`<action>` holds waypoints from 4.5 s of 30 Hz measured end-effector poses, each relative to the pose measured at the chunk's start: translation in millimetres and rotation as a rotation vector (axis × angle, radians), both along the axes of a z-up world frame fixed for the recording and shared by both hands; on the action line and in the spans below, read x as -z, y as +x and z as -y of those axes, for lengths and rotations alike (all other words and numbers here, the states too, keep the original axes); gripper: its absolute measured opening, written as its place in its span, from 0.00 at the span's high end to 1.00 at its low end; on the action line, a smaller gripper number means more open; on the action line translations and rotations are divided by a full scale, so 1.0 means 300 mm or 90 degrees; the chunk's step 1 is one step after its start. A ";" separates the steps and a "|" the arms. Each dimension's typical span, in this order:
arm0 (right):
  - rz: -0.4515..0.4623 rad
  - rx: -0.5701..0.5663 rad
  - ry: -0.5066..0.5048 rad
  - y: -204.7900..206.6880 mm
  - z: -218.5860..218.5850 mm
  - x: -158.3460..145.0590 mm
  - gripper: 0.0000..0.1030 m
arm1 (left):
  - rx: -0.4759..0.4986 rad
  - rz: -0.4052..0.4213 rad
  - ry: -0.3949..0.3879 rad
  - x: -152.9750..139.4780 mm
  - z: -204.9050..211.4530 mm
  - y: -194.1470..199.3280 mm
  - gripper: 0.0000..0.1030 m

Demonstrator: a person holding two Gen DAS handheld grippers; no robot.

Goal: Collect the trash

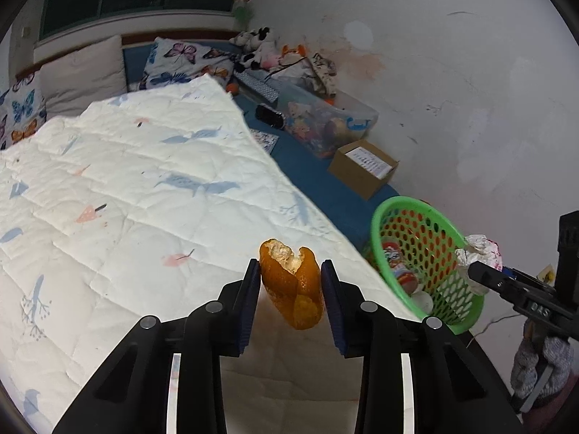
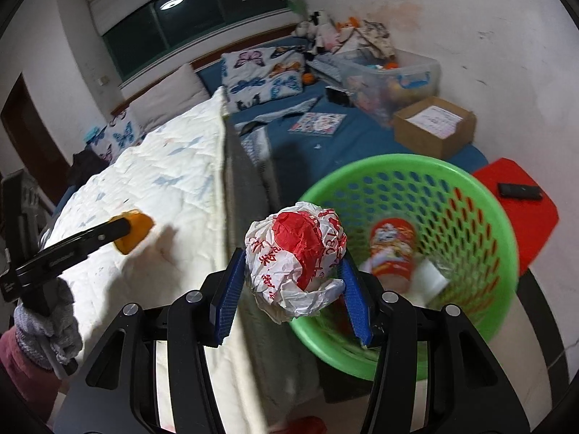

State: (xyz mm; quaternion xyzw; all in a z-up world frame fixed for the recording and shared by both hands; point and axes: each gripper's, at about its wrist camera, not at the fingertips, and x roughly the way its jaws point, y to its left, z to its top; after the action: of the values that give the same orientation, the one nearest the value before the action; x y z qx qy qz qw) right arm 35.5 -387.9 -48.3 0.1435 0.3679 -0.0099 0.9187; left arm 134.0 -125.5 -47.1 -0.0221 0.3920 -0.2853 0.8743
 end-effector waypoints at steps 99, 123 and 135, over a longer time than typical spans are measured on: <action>0.041 -0.033 -0.090 -0.098 -0.290 -0.119 0.05 | -0.135 0.122 0.085 -0.180 -0.221 -0.273 0.07; 0.070 -0.044 -0.163 -0.129 -0.399 -0.117 0.04 | -0.195 0.130 0.104 -0.166 -0.292 -0.330 0.07; 0.076 -0.033 -0.169 -0.123 -0.388 -0.102 0.04 | -0.198 0.129 0.105 -0.161 -0.295 -0.333 0.07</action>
State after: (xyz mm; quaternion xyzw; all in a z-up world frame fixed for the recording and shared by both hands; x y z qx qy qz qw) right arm -1.5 -271.5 -17.8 0.0113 0.3120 -0.0261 0.9496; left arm 34.2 -37.1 1.3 0.0187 0.3158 -0.1147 0.9417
